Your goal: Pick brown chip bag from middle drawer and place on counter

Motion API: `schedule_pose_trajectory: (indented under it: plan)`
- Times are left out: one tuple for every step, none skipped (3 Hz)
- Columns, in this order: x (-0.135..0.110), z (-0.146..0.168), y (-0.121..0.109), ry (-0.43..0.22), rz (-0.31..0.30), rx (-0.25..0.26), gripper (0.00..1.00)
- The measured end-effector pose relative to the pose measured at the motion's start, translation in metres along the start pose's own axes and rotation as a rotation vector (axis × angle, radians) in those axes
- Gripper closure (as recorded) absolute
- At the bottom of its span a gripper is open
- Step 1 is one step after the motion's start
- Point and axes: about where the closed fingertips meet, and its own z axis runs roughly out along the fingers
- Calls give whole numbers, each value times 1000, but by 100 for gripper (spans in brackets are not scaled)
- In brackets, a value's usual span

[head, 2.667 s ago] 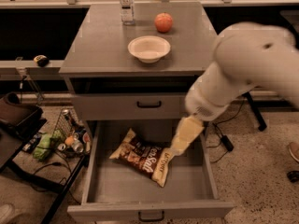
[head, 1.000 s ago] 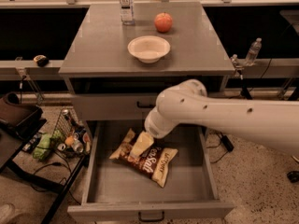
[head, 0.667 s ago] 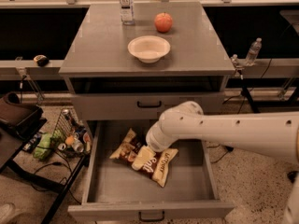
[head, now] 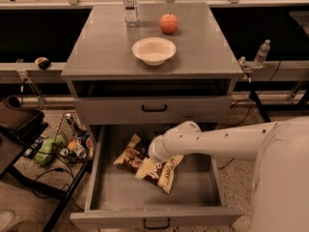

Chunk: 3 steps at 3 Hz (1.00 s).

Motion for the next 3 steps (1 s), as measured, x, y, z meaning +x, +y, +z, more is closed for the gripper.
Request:
schedule_pose_trajectory:
  plan:
    - [-2,40,1,-11,-26,-15,0]
    - [-7,75,0,14,-59,-34,0]
    - [-11,101,0,60,-90,-46,16]
